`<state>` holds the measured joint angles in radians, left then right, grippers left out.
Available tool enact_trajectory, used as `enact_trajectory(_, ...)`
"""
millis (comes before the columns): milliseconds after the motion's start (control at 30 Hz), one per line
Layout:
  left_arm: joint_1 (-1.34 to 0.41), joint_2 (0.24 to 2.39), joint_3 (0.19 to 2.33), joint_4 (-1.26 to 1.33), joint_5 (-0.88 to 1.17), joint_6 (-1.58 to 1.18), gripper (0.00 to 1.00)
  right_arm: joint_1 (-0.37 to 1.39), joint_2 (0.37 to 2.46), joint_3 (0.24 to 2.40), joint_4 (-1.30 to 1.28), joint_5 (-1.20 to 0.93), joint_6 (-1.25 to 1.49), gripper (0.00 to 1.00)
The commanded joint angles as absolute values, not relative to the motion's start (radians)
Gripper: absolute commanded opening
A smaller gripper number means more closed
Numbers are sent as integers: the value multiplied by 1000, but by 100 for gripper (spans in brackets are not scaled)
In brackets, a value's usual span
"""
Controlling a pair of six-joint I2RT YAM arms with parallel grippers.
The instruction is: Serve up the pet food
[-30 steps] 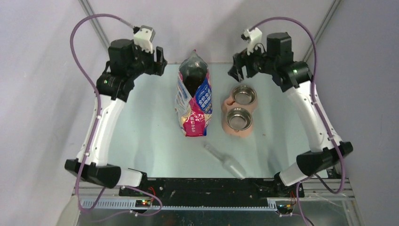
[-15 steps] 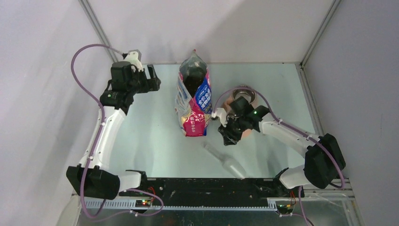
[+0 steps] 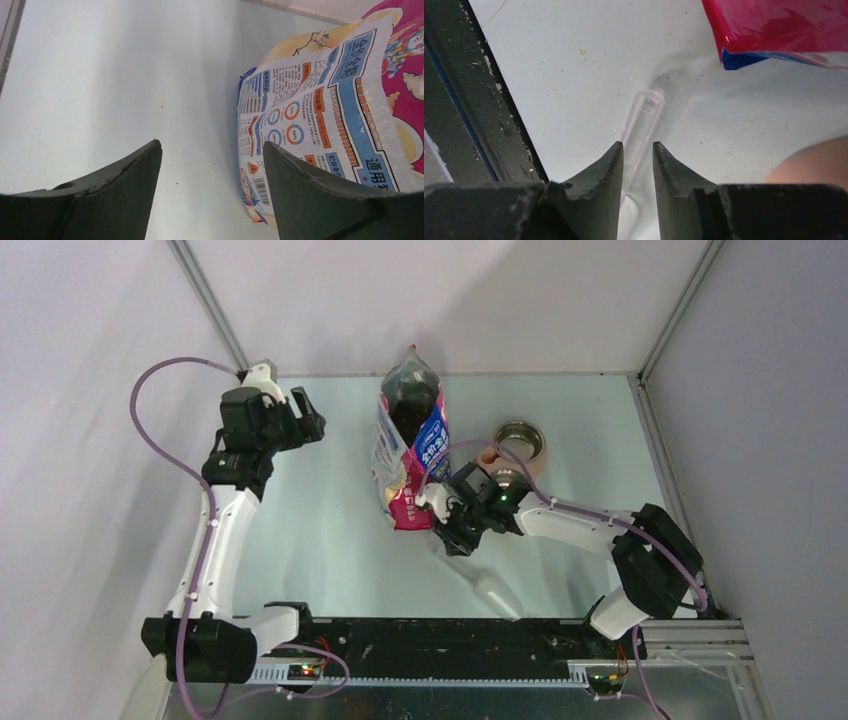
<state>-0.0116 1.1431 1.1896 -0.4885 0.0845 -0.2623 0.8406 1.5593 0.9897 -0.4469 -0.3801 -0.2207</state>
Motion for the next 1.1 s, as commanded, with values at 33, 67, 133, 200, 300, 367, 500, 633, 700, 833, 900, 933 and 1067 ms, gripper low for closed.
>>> enact_trajectory(33, -5, 1078, 1212, -469, 61, -255, 81, 882, 1624, 987, -378, -345, -238, 30)
enact_trajectory(67, -5, 1074, 1213, -470, 61, -252, 80, 887, 1633, 988, -377, -349, -248, 30)
enact_trajectory(133, 15, 1066, 1211, -470, 63, -252, 80, 889, 1652, 987, -373, -359, -256, 30)
enact_trajectory(200, 24, 1060, 1206, -469, 69, -252, 80, 896, 1667, 983, -366, -345, -262, 29)
enact_trajectory(300, 27, 1054, 1198, -468, 73, -256, 80, 909, 1694, 982, -357, -311, -272, 26)
enact_trajectory(367, 28, 1051, 1195, -465, 76, -259, 80, 917, 1713, 982, -352, -284, -282, 23)
enact_trajectory(500, 33, 1048, 1188, -460, 79, -260, 80, 927, 1733, 982, -332, -261, -288, 19)
enact_trajectory(633, 35, 1047, 1184, -454, 87, -268, 80, 928, 1731, 981, -338, -257, -295, 14)
enact_trajectory(700, 36, 1047, 1184, -452, 94, -273, 80, 929, 1727, 982, -345, -262, -296, 7)
enact_trajectory(833, 37, 1051, 1187, -454, 105, -275, 80, 924, 1722, 987, -351, -274, -300, 0)
enact_trajectory(900, 37, 1052, 1187, -458, 106, -270, 80, 918, 1709, 1005, -378, -284, -311, 0)
enact_trajectory(933, 38, 1052, 1187, -459, 107, -268, 80, 906, 1702, 1012, -393, -290, -318, 0)
enact_trajectory(1067, 37, 1053, 1182, -462, 116, -249, 79, 844, 1633, 1053, -519, -357, -354, 0)
